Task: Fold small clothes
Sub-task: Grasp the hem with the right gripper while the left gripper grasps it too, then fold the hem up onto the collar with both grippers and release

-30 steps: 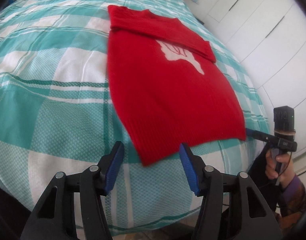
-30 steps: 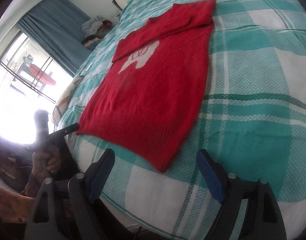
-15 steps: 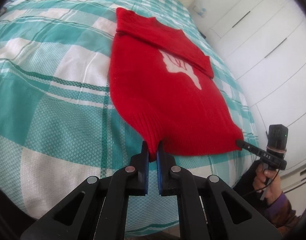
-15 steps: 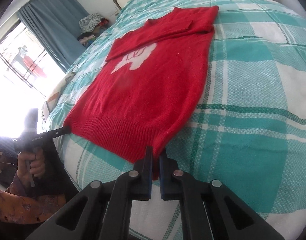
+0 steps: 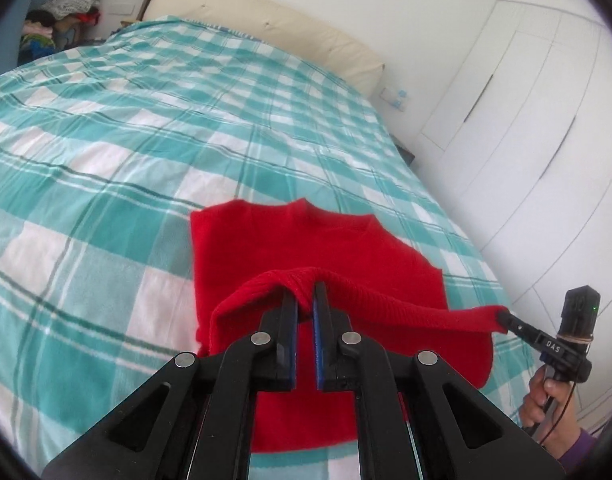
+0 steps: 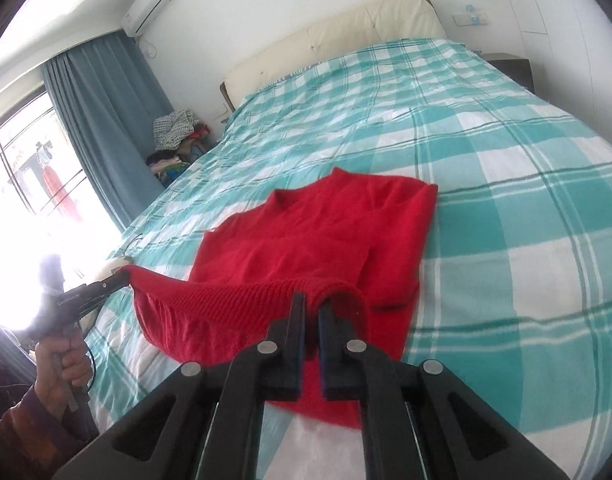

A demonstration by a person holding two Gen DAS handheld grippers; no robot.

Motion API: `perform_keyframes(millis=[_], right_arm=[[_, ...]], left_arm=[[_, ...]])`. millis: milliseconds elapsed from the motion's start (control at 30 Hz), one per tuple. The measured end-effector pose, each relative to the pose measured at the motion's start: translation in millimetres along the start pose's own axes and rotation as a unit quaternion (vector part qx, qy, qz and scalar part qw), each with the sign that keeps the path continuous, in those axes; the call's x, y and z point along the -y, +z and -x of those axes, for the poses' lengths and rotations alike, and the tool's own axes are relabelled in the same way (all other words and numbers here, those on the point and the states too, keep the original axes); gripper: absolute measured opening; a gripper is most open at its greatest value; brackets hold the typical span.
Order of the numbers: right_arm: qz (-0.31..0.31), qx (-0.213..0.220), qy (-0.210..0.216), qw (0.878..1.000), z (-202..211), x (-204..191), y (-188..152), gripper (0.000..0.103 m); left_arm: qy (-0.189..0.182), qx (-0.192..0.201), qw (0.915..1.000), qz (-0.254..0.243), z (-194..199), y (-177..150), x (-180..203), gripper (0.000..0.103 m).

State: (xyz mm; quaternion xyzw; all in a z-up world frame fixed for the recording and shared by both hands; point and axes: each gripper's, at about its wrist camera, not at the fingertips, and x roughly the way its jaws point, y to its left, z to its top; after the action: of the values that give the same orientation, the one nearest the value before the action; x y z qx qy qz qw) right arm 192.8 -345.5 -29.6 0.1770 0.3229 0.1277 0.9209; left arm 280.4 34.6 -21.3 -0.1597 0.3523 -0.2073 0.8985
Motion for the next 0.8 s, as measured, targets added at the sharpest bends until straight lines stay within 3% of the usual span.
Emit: perform_keyframes(millis=[200,367,400,467,500,533,600,700,767,800], right_arm=[[-0.03,0.001,-0.021,0.999,-75,32,58,0.005],[-0.067,-0.015,-0.031,0.997,-124,65,76,0.005],[-0.078,-0.02,-0.028,0.996,-133,71,76,0.005],[-0.095,-0.027,-0.025,0.995,-145,81,79,0.006],[-0.104,-0.023,-0.031,0.994,-146,85,80,0.014],[-0.113,-0.016,-0.041,0.993,-143,88,80,0.026],[-0.12,0.001,-0.048,0.992,-133,94,85,0.031],[-0.084,0.001,-0.048,0.995,-116,85,93,0.031],[-0.05,-0.017,-0.015,0.998,-106,67,92,0.031],[-0.033,-0.027,0.01,0.999,-103,56,89,0.031]], left_arm=[[0.042,-0.026,0.9987,0.011,-86,40,-13,0.004],[0.068,-0.054,0.9962,0.011,-131,52,-20,0.007],[0.077,-0.061,0.9948,0.023,-138,54,-25,0.012],[0.092,-0.059,0.9926,0.054,-141,60,-38,0.033],[0.092,-0.051,0.992,0.07,-139,64,-46,0.053],[0.095,-0.039,0.9915,0.08,-133,68,-52,0.063],[0.103,-0.02,0.9908,0.085,-120,73,-60,0.064],[0.09,-0.021,0.993,0.073,-103,72,-60,0.064],[0.055,-0.031,0.997,0.046,-95,63,-50,0.067],[0.041,-0.038,0.998,0.027,-93,55,-43,0.074]])
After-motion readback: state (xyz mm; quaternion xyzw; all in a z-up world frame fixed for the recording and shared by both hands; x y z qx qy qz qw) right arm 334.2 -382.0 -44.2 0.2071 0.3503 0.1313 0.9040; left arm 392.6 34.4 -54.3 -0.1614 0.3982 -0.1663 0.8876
